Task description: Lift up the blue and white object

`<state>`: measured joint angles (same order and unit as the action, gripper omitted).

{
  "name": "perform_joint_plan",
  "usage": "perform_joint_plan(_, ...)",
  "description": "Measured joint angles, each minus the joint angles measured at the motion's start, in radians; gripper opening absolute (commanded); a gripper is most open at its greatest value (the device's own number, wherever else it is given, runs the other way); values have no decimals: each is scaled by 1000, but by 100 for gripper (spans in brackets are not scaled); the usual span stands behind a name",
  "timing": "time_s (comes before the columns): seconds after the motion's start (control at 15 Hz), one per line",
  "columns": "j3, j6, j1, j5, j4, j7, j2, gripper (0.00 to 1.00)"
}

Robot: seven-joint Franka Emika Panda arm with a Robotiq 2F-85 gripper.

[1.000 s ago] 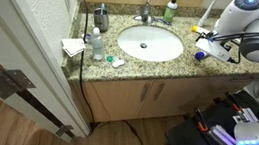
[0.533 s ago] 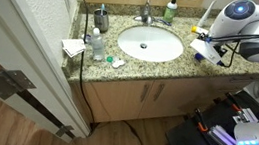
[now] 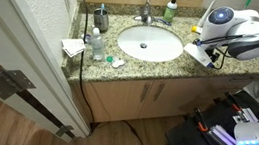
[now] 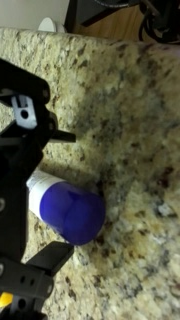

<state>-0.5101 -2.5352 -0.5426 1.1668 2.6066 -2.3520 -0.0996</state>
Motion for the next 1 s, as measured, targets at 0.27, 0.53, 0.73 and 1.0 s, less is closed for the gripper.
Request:
perform_joint_plan(0.27,47,-3,41,-5,-15,1,-18,67)
perform_joint_plan(0.53,284,-1,286,-11,-15,1,0,40)
perform_joint_plan(0.73,375,-1,379,-12,-14,1,7,19)
perform_joint_plan(1.0,438,-11,435,-48,-14,21,14,16)
